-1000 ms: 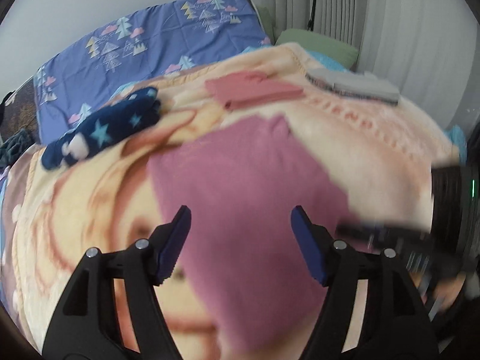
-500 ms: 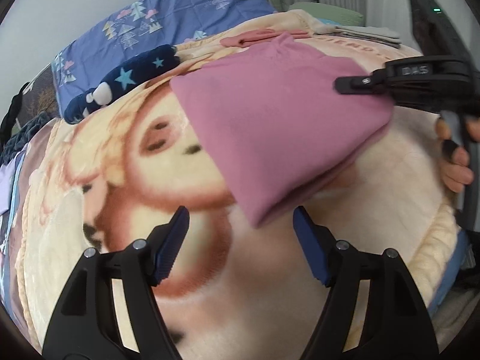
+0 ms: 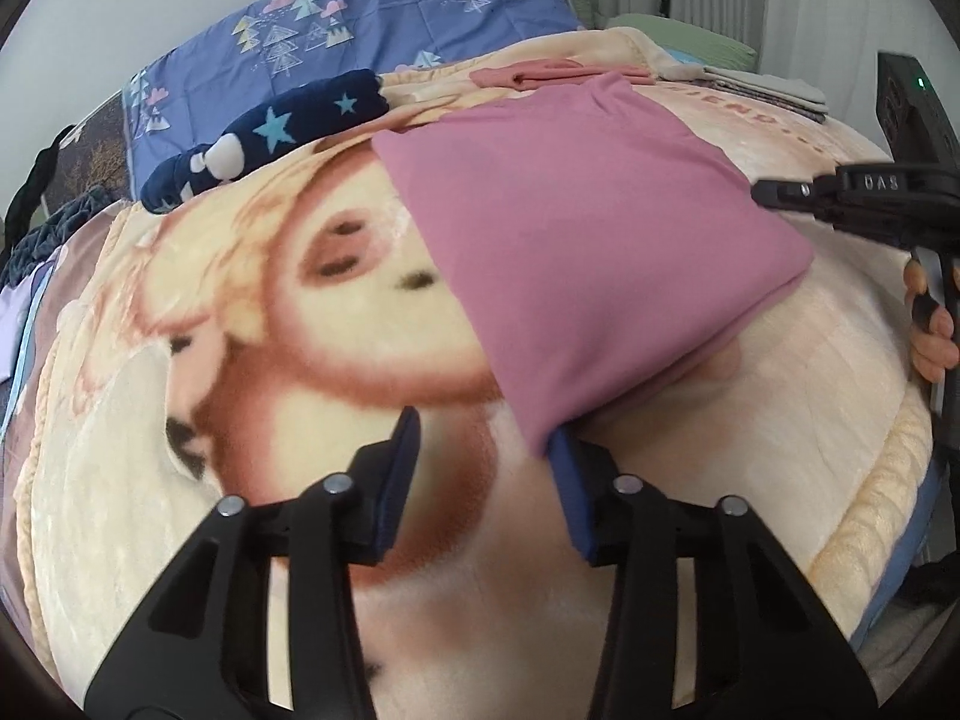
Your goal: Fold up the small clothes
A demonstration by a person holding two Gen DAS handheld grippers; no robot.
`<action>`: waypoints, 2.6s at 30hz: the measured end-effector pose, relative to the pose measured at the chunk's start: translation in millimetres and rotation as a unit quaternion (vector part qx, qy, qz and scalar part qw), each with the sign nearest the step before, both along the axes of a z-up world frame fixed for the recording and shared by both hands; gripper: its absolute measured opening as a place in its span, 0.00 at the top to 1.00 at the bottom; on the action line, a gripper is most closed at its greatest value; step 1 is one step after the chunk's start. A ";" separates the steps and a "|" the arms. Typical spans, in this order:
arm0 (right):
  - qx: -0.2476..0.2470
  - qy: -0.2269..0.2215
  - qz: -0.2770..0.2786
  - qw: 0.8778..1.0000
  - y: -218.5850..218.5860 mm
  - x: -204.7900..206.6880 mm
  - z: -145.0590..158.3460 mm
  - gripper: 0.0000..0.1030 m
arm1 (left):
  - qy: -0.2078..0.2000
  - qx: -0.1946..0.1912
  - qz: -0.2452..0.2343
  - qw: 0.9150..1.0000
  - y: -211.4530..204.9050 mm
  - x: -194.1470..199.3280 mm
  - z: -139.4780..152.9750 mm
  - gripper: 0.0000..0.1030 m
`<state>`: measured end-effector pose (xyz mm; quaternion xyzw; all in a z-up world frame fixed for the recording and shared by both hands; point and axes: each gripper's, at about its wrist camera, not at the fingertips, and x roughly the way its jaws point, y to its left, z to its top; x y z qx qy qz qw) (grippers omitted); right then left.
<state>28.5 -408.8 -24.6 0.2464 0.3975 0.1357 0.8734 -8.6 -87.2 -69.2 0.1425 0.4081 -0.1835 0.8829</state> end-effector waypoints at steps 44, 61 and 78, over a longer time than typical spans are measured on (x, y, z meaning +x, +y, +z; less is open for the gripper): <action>-0.078 -0.009 0.053 0.996 21.6 224.7 21.3 0.97 | 0.065 -0.141 -0.121 0.980 -68.1 50.5 -22.7 0.63; -0.126 -0.094 0.108 0.982 17.1 142.2 46.5 0.92 | 0.051 -0.127 -0.122 0.983 -68.6 40.4 -20.0 0.62; -0.222 -0.064 0.045 0.972 19.6 66.9 12.6 0.74 | -0.032 -0.069 -0.064 0.995 -57.2 20.9 12.0 0.40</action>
